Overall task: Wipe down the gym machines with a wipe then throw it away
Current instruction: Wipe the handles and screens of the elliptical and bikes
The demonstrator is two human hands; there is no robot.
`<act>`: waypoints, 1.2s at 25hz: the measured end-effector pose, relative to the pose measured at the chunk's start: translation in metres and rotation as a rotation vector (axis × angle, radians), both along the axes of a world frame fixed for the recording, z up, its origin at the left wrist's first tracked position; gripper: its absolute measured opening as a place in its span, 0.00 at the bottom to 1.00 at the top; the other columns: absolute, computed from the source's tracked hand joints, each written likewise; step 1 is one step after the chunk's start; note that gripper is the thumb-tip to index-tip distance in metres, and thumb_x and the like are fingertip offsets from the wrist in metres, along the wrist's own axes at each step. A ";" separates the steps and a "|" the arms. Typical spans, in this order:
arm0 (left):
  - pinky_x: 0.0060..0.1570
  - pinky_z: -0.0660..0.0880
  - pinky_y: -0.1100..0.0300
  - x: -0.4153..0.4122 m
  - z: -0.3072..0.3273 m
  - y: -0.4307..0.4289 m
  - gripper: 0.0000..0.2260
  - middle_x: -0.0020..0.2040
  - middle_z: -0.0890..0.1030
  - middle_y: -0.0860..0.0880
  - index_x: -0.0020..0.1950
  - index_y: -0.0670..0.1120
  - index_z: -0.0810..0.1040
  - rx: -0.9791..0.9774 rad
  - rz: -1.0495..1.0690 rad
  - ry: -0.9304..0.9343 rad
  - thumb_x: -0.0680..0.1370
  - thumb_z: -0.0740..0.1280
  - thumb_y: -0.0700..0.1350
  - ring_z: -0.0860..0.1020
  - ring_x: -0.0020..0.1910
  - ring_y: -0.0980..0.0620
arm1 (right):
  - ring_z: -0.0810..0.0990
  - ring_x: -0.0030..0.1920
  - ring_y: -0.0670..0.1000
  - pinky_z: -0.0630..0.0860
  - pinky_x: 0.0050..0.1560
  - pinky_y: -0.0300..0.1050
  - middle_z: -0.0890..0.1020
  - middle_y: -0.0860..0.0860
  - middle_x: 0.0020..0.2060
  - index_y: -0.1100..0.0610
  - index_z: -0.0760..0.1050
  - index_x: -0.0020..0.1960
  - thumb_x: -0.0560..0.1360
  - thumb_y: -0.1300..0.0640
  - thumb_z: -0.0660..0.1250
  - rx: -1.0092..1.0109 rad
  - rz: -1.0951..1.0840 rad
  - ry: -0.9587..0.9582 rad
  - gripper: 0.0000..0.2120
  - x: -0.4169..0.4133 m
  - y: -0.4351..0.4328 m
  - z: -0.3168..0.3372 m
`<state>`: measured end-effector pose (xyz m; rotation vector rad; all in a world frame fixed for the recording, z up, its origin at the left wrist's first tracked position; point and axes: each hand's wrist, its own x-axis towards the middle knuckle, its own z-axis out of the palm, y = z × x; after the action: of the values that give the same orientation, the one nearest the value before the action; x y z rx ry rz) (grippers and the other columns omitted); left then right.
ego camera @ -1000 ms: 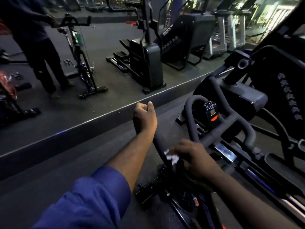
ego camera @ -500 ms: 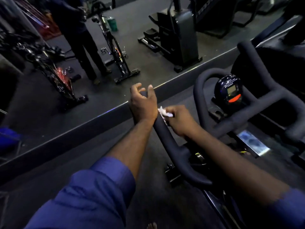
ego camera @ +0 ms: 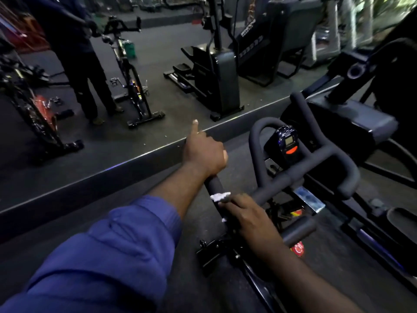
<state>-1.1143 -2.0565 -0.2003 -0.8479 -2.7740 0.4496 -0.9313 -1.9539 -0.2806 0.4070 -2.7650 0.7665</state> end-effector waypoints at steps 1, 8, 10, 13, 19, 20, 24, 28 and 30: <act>0.79 0.51 0.40 0.001 0.003 -0.002 0.23 0.53 0.87 0.48 0.57 0.52 0.86 -0.052 -0.048 -0.032 0.83 0.53 0.59 0.81 0.61 0.47 | 0.79 0.59 0.54 0.76 0.59 0.47 0.78 0.49 0.63 0.57 0.80 0.64 0.79 0.56 0.70 0.042 0.052 -0.002 0.15 0.011 0.007 0.002; 0.47 0.68 0.51 0.023 -0.003 0.002 0.22 0.61 0.84 0.48 0.62 0.52 0.83 -0.300 -0.411 -0.158 0.83 0.53 0.59 0.82 0.59 0.45 | 0.79 0.51 0.56 0.65 0.52 0.34 0.77 0.51 0.49 0.55 0.84 0.57 0.69 0.66 0.68 -0.068 -0.675 0.059 0.19 0.001 0.041 0.006; 0.46 0.68 0.51 0.022 -0.003 0.002 0.21 0.61 0.84 0.49 0.63 0.54 0.82 -0.315 -0.461 -0.159 0.83 0.53 0.58 0.82 0.59 0.45 | 0.78 0.51 0.53 0.63 0.53 0.31 0.77 0.52 0.49 0.56 0.83 0.59 0.69 0.60 0.66 -0.048 -0.653 0.002 0.19 -0.001 0.014 -0.002; 0.48 0.66 0.51 0.021 -0.002 -0.002 0.22 0.62 0.83 0.49 0.65 0.54 0.82 -0.316 -0.487 -0.154 0.84 0.52 0.59 0.81 0.61 0.45 | 0.79 0.48 0.52 0.70 0.49 0.37 0.81 0.53 0.48 0.55 0.82 0.60 0.71 0.51 0.64 0.041 -0.457 -0.007 0.20 0.016 -0.014 0.004; 0.49 0.68 0.51 0.021 -0.002 -0.004 0.22 0.61 0.84 0.48 0.64 0.53 0.83 -0.250 -0.555 -0.163 0.83 0.54 0.58 0.82 0.60 0.44 | 0.78 0.50 0.62 0.73 0.51 0.47 0.77 0.55 0.50 0.57 0.81 0.54 0.71 0.66 0.71 0.050 -0.786 0.065 0.13 -0.018 0.016 0.000; 0.48 0.69 0.51 0.019 -0.003 -0.004 0.22 0.60 0.84 0.48 0.62 0.53 0.83 -0.242 -0.572 -0.162 0.82 0.53 0.58 0.82 0.59 0.44 | 0.77 0.51 0.61 0.72 0.52 0.46 0.77 0.55 0.51 0.58 0.81 0.54 0.73 0.64 0.71 0.096 -0.730 0.082 0.11 -0.014 -0.002 -0.008; 0.47 0.68 0.51 0.016 -0.005 -0.002 0.22 0.59 0.84 0.47 0.61 0.52 0.83 -0.225 -0.628 -0.148 0.83 0.52 0.57 0.82 0.58 0.43 | 0.74 0.56 0.52 0.65 0.61 0.31 0.78 0.54 0.56 0.59 0.82 0.61 0.75 0.59 0.64 0.053 -0.510 0.094 0.17 0.016 -0.041 -0.008; 0.49 0.68 0.50 0.015 -0.005 -0.001 0.28 0.63 0.83 0.48 0.62 0.52 0.83 -0.223 -0.618 -0.163 0.86 0.46 0.64 0.81 0.62 0.43 | 0.77 0.53 0.51 0.63 0.54 0.29 0.80 0.55 0.51 0.59 0.82 0.56 0.69 0.71 0.67 -0.139 -0.865 0.222 0.18 0.008 0.004 0.003; 0.49 0.69 0.49 0.019 -0.004 -0.001 0.36 0.60 0.84 0.48 0.59 0.52 0.83 -0.237 -0.601 -0.190 0.82 0.41 0.72 0.82 0.60 0.43 | 0.76 0.52 0.54 0.61 0.54 0.31 0.77 0.56 0.52 0.58 0.78 0.56 0.71 0.73 0.69 -0.149 -0.842 0.145 0.17 0.013 -0.005 -0.007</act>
<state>-1.0955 -2.0573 -0.2046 -1.7813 -2.4620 0.6068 -0.9186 -1.9586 -0.2874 -0.6667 -2.3666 0.6581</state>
